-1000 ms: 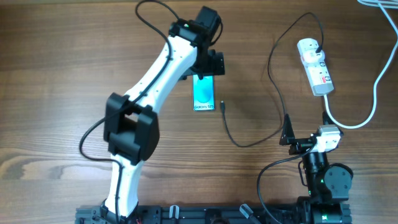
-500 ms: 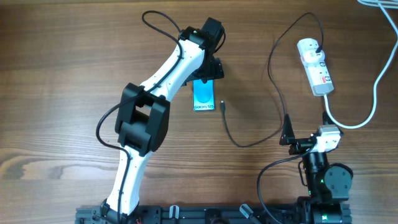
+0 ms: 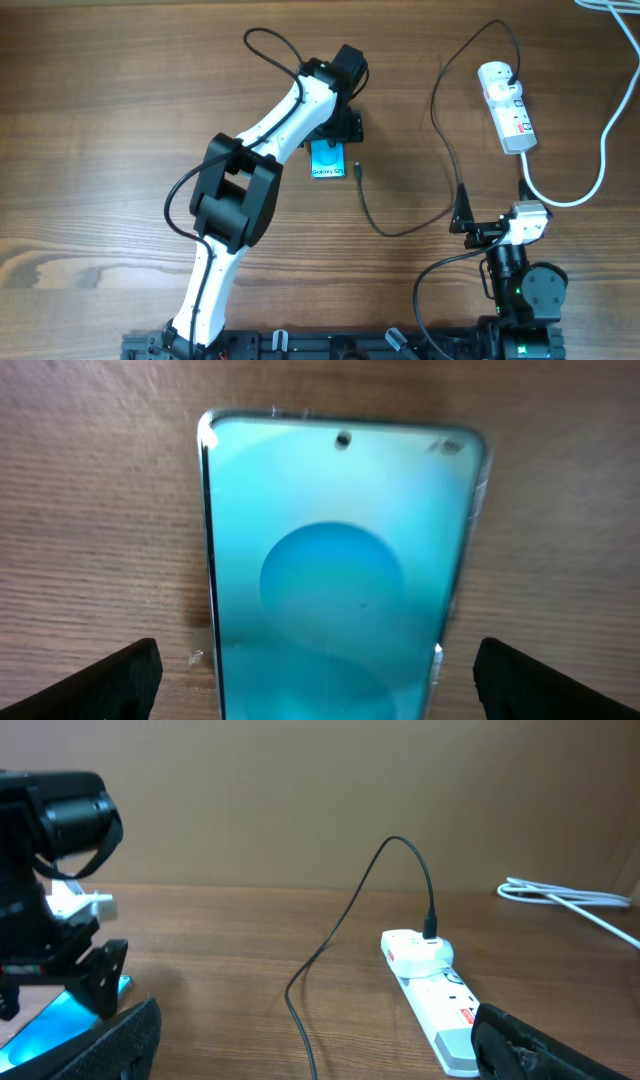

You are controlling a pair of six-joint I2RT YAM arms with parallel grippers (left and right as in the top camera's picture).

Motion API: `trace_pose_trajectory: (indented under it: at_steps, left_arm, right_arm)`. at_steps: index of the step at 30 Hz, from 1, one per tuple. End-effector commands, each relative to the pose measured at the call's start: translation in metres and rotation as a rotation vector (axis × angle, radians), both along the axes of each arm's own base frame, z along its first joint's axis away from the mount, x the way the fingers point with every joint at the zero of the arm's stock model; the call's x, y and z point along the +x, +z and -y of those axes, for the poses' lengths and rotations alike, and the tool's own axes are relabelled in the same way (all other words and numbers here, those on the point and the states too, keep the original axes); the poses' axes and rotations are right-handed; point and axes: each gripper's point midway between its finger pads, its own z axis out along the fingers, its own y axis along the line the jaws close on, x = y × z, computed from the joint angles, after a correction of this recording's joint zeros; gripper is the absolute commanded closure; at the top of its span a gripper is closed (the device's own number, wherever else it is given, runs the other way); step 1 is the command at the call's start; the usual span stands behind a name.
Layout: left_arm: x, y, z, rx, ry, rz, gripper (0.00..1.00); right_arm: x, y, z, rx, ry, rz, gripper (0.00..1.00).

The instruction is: Plug charger to phone and switch on socket

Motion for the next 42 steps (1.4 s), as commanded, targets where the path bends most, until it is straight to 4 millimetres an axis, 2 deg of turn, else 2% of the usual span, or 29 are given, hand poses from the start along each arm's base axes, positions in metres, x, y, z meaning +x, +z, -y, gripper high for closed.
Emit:
trace_pose_trajectory:
  at_steps: [1,8,15,20,28,35,42]
  left_arm:
    - [-0.009,-0.015,-0.002,0.006,-0.036,-0.04,0.0]
    - [-0.004,-0.015,0.002,-0.008,-0.111,-0.022,0.0]
    - [-0.001,-0.014,0.006,-0.024,0.025,-0.003,0.0]
    - [0.004,-0.013,-0.01,0.059,0.138,0.04,0.0]
    - [0.003,-0.013,-0.009,0.058,0.114,0.037,0.0]
    - [-0.003,-0.013,0.004,0.061,0.015,0.037,0.0]
    - [-0.001,-0.013,0.001,0.069,0.021,0.046,0.0]
  right_arm:
    - [0.0,0.001,0.002,0.014,-0.012,0.006,0.0]
    - [0.0,0.001,0.002,0.014,-0.012,0.006,0.0]
    - [0.0,0.001,0.002,0.014,-0.012,0.006,0.0]
    - [0.0,0.001,0.002,0.014,-0.012,0.006,0.0]
    - [0.0,0.001,0.002,0.014,-0.012,0.006,0.0]
    - [0.0,0.001,0.002,0.014,-0.012,0.006,0.0]
    - [0.0,0.001,0.002,0.014,-0.012,0.006,0.0]
